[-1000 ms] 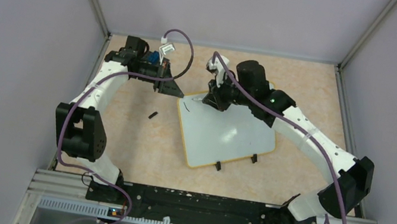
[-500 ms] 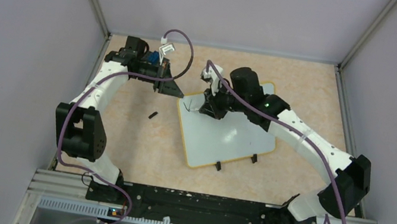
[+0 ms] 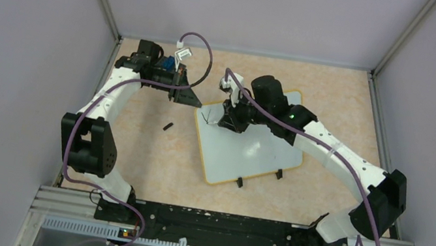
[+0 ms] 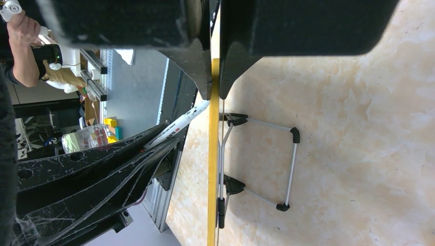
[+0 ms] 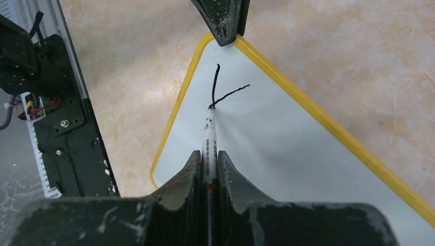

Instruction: Write a sentence on the whiteboard

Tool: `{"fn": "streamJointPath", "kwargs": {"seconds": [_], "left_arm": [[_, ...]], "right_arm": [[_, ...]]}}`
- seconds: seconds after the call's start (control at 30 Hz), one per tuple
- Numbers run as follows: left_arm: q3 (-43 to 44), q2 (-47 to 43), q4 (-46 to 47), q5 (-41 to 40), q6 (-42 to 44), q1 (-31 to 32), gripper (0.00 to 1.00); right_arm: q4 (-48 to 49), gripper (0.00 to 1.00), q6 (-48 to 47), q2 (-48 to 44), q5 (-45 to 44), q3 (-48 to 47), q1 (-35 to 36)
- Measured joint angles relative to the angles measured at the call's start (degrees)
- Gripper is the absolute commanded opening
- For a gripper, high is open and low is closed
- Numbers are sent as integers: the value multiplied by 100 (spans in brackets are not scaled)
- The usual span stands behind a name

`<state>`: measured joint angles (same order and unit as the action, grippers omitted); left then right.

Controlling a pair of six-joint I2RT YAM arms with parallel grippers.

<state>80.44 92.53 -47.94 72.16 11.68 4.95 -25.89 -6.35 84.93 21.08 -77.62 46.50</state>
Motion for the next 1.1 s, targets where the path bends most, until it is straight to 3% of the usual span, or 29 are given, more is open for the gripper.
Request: {"fn": "streamJointPath", "kwargs": {"seconds": [1.1], "left_arm": [[-11,0,72,-57,-2,0,0]], "right_arm": [[-166,0,-101,-164,310,529,24]]}}
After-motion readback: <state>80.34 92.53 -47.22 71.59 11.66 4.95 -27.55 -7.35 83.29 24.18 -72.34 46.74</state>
